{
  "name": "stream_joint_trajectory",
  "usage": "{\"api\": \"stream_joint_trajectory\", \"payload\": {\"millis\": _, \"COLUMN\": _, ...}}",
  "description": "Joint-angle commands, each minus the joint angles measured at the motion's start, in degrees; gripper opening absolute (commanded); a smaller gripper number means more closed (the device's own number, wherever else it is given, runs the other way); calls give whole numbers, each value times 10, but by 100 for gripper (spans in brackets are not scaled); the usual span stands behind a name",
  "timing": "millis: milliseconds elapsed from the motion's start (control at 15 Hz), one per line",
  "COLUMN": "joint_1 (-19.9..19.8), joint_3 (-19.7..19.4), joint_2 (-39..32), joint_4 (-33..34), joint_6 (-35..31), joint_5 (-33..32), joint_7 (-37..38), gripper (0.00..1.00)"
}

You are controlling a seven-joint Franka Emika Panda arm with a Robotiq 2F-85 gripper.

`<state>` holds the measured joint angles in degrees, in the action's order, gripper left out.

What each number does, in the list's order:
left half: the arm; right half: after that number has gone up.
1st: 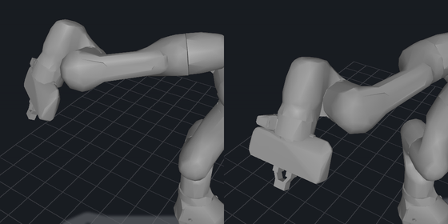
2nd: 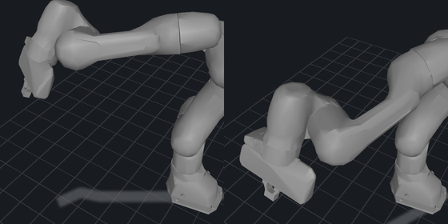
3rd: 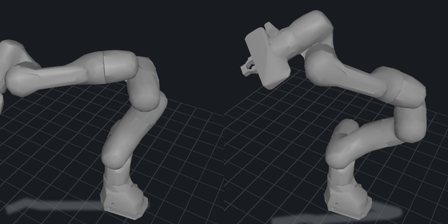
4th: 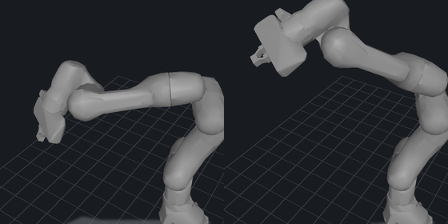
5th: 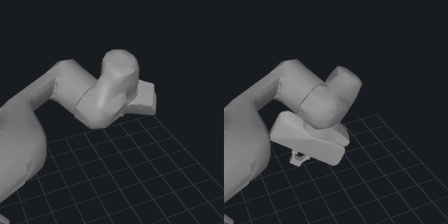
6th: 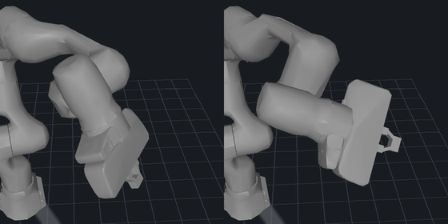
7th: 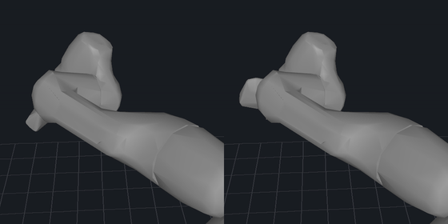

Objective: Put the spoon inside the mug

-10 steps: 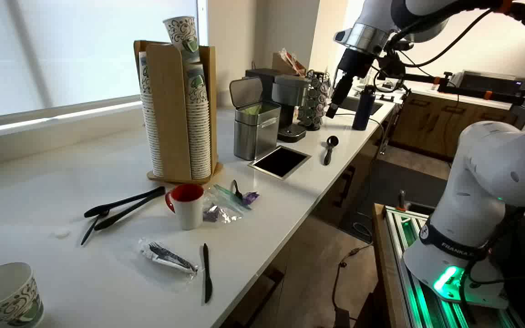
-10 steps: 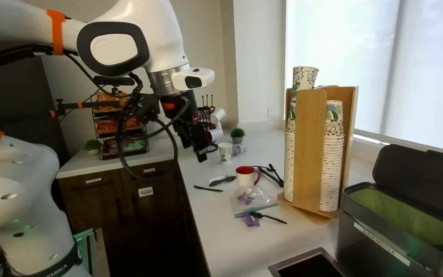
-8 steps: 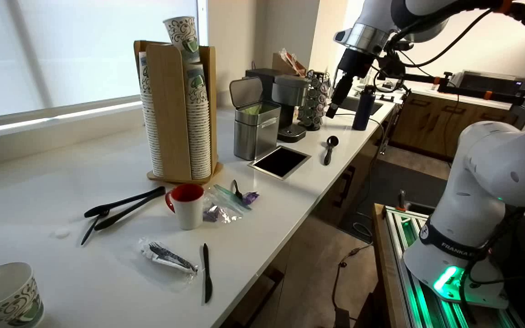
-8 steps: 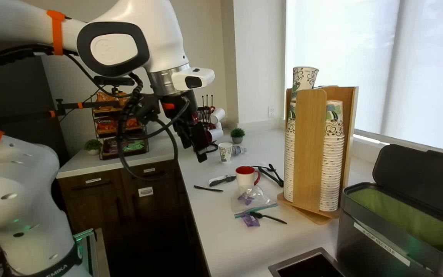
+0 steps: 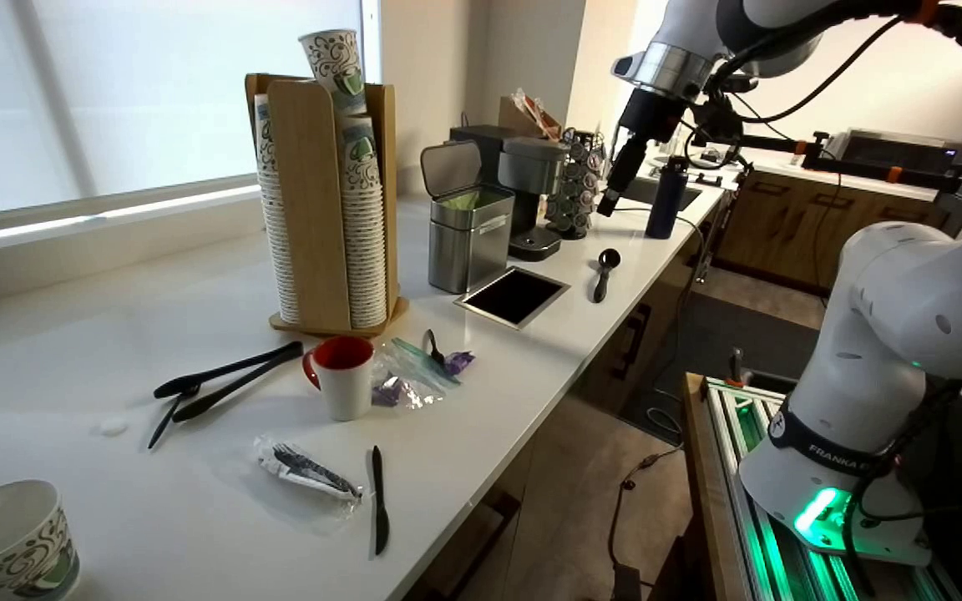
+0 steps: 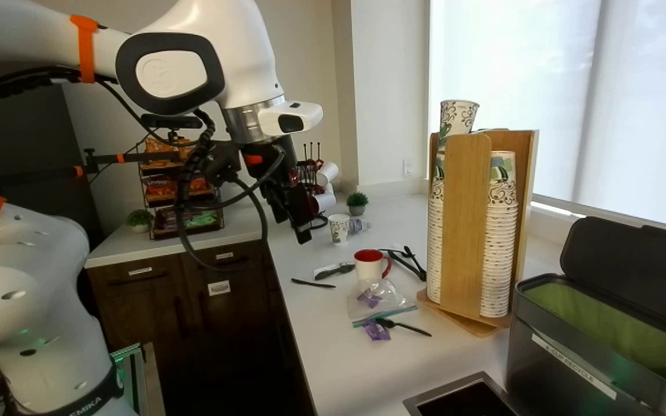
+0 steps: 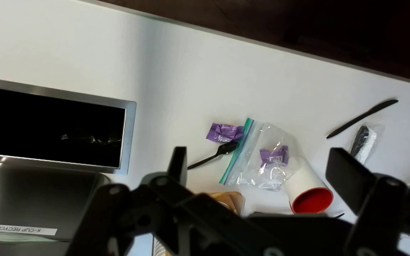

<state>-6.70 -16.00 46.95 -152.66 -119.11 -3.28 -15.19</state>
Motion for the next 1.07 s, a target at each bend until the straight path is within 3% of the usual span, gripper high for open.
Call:
{"api": "stream_joint_trajectory", "payload": {"millis": 0, "joint_1": -5, "joint_3": 4, "joint_2": -1, "joint_4": 1, "joint_6": 1, "joint_5": 4, "joint_7": -3, "gripper": 100}}
{"api": "stream_joint_trajectory", "payload": {"millis": 333, "joint_1": -5, "joint_3": 4, "joint_2": -1, "joint_4": 1, "joint_6": 1, "joint_5": 4, "joint_7": -3, "gripper": 100}}
{"api": "stream_joint_trajectory", "payload": {"millis": 533, "joint_1": -8, "joint_3": 1, "joint_2": -91, "joint_4": 42, "joint_6": -23, "joint_5": 52, "joint_7": 83, "gripper": 100}}
{"api": "stream_joint_trajectory", "payload": {"millis": 733, "joint_1": -12, "joint_3": 2, "joint_2": -181, "joint_4": 63, "joint_6": -126, "joint_5": 89, "joint_7": 139, "gripper": 100}}
{"api": "stream_joint_trajectory", "payload": {"millis": 867, "joint_1": -13, "joint_3": -8, "joint_2": -248, "joint_4": 95, "joint_6": -156, "joint_5": 75, "joint_7": 183, "gripper": 100}}
{"api": "stream_joint_trajectory", "payload": {"millis": 1000, "joint_1": -41, "joint_3": 6, "joint_2": -316, "joint_4": 144, "joint_6": -159, "joint_5": 81, "joint_7": 213, "gripper": 100}}
